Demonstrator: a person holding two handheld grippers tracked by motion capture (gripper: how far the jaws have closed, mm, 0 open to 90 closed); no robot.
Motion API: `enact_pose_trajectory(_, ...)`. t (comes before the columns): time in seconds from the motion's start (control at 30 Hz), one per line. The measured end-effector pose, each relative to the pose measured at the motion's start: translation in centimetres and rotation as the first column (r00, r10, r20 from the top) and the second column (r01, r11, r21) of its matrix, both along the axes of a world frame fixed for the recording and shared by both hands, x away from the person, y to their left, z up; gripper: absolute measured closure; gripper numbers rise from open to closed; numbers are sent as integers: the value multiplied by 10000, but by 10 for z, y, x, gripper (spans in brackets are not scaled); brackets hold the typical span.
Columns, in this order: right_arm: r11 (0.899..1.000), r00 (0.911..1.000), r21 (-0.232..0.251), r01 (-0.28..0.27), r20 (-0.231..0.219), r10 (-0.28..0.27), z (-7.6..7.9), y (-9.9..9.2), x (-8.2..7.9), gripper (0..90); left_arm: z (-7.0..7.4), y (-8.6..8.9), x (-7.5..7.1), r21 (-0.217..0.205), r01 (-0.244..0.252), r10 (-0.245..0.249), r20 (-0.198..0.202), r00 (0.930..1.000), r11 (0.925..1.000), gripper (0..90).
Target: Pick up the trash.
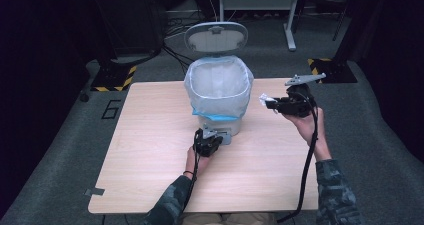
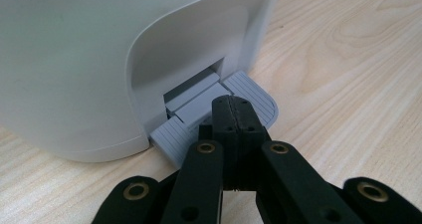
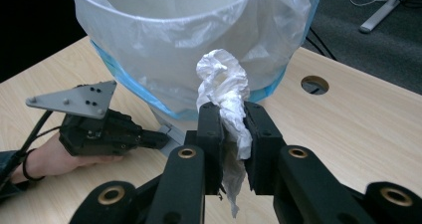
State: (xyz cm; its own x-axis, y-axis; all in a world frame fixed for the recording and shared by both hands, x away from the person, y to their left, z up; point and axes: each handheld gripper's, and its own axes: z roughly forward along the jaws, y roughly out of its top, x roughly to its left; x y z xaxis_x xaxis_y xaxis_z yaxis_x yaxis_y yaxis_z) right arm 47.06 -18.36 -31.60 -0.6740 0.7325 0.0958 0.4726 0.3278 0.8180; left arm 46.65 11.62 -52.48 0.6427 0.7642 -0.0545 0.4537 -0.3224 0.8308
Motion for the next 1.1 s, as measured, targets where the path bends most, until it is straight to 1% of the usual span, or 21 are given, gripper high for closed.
enact_pose_trajectory(0.03,10000,10000,6,0,65,0,5,1,0,797,0,0,0,-15,7,-7,-10,10000,10000,900)
enact_pose_trajectory(0.07,10000,10000,6,0,65,0,5,1,0,797,0,0,0,-15,7,-7,-10,10000,10000,900)
enact_pose_trajectory(0.13,10000,9999,-27,-76,109,77,11,4,0,798,0,0,0,-74,-8,8,-21,10000,10000,900)
enact_pose_trajectory(0.27,9999,9997,-73,-120,204,121,17,6,2,799,0,0,0,-86,-17,17,-26,10000,10000,900)
enact_pose_trajectory(0.87,9997,9994,-205,-124,310,131,45,15,13,802,0,0,0,-83,-22,22,-30,10000,10000,900)
enact_pose_trajectory(0.97,9996,9993,-251,-134,335,142,48,17,14,802,-1,-1,0,-260,-77,75,-72,9999,9996,900)
enact_pose_trajectory(1.03,9994,9992,-300,-158,366,169,51,19,15,803,0,0,0,-179,-32,32,-34,10000,9998,900)
enact_pose_trajectory(1.1,9992,9990,-344,-210,376,223,53,21,16,803,0,0,0,-199,-28,27,-35,10000,9998,900)
